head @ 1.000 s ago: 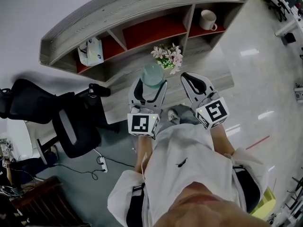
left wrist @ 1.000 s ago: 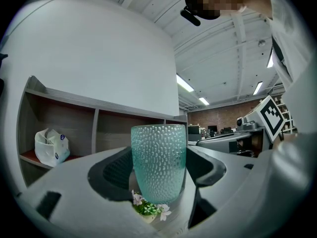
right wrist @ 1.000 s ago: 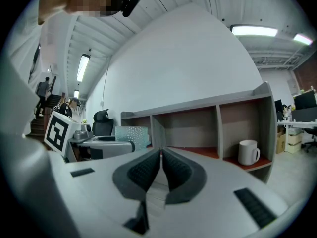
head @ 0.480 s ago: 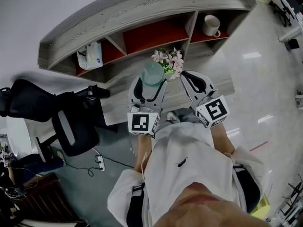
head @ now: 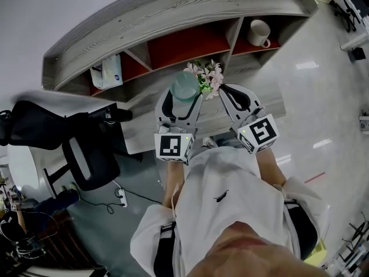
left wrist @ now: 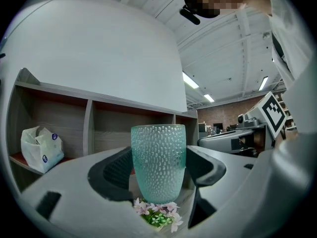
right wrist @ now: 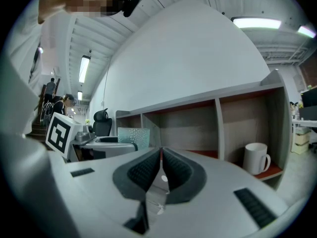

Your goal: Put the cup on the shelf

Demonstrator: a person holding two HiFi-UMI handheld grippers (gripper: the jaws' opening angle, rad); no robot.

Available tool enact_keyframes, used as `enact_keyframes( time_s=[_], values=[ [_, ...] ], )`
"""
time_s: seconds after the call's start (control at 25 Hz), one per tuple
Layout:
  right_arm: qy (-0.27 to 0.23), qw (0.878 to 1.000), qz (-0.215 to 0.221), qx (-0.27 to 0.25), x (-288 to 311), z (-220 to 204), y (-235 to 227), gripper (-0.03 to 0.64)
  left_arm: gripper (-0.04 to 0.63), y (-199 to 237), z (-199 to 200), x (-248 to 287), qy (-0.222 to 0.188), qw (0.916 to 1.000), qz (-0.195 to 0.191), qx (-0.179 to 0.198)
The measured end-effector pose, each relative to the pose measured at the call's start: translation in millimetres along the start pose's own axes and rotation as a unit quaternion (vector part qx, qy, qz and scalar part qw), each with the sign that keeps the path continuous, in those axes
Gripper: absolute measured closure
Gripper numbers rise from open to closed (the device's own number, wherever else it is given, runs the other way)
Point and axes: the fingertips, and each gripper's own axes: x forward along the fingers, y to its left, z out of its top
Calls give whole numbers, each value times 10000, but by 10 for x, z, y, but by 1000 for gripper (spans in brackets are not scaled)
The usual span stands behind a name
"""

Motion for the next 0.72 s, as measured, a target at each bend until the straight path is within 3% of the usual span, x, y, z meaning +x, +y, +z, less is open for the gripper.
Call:
enact_keyframes(
  time_s=[0.72],
  values=[
    [32, 9999, 102, -1, 240, -1, -224, 580, 239, 189, -32, 391, 12, 9999, 80, 130]
  ],
)
